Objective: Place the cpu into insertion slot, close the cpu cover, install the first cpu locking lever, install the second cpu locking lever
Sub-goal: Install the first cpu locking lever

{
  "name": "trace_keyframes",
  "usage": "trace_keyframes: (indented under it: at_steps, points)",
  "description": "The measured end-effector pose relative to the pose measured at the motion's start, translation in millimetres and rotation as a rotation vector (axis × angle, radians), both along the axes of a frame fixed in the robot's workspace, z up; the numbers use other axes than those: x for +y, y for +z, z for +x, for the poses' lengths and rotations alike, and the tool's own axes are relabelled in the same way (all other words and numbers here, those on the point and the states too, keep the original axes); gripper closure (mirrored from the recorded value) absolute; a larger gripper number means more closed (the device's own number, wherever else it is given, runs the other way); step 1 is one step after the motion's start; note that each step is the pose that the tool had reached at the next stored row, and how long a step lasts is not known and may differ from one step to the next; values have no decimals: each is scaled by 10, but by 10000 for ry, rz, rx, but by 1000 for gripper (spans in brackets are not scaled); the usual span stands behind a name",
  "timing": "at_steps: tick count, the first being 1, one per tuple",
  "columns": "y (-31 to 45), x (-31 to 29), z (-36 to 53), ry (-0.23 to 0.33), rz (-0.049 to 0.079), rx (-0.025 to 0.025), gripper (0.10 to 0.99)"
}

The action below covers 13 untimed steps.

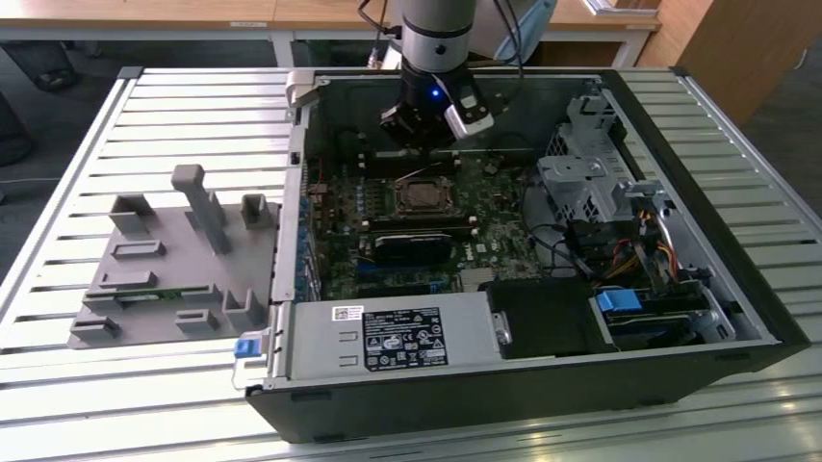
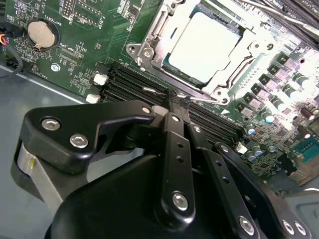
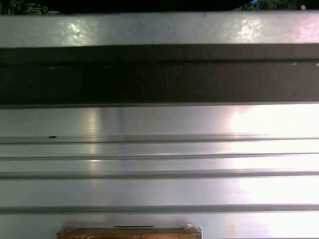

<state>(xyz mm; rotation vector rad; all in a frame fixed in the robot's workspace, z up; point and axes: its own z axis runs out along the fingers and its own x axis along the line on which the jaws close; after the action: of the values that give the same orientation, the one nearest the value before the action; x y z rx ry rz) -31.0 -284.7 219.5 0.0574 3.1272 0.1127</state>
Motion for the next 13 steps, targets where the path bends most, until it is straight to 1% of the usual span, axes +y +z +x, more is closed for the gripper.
trace_keyframes:
  at_steps: [13]
  points:
    - [-42,4,45,0,0,0,980]
